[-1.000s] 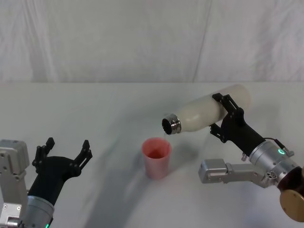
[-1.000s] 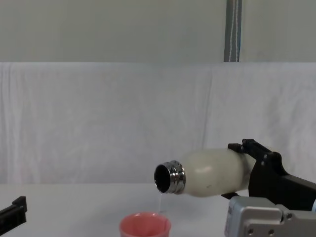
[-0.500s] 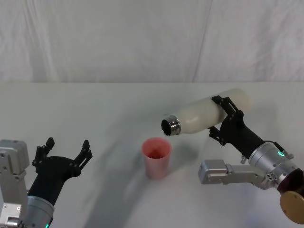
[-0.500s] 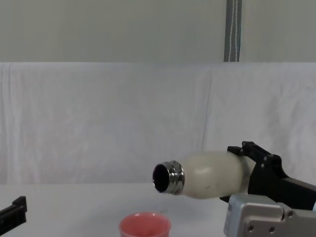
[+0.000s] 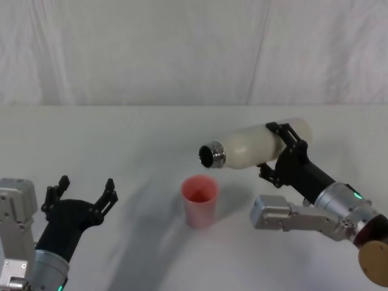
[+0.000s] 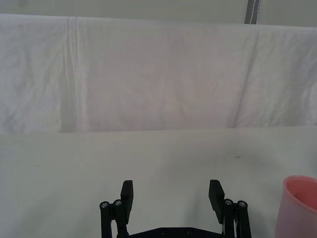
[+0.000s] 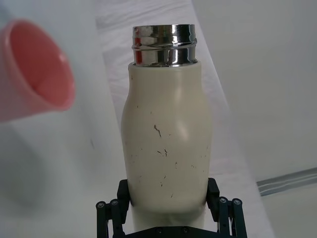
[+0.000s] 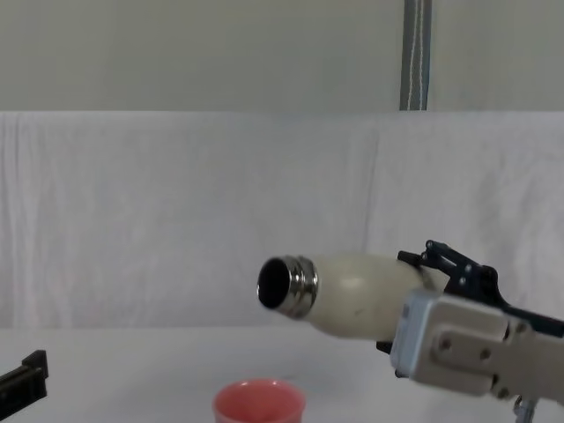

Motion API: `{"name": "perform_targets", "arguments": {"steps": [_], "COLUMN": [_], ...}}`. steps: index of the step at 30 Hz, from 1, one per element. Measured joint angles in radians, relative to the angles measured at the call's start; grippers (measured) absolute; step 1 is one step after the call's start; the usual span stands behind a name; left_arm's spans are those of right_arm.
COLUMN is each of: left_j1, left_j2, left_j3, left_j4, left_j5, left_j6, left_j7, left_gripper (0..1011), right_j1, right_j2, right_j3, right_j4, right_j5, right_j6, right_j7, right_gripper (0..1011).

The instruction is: Grasp the thermos with one hand and pour water into the cup lid.

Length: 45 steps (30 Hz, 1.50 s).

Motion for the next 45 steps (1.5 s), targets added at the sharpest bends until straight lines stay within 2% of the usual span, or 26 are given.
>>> {"name": "perform_targets", "arguments": {"steps": [3,8,16,36,45], "left_j1": [0.0,0.0,0.0,0.0,0.0], "left_j2": [0.0,0.0,0.0,0.0,0.0], "left_j3": [0.0,0.0,0.0,0.0,0.0], "left_j4": [0.0,0.0,0.0,0.0,0.0], "left_j5": [0.0,0.0,0.0,0.0,0.0], "left_j6": [0.0,0.0,0.0,0.0,0.0], "left_j7": [0.0,0.0,0.0,0.0,0.0], "left_gripper": [1001,1001,1001,1001,1001], "right_j1": [-0.021,-0.038,-0.084,-0.168,-0.201], "right_j2": [-0.007,-0.015,-0.034,-0.074,-0.106], "right_j3": [0.025,0.047,0.105,0.212,0.267], "right_j4": [-0.044,-0.078,-0.139,-0.191,-0.218], "right_j5": [0.061,0.111,0.226,0.419,0.542], "right_j6": [0.014,0.028,0.055,0.053,0.082], "right_j7": [0.054,0.092,0.157,0.202,0.237], "right_gripper": [953,953,953,953,955]}}
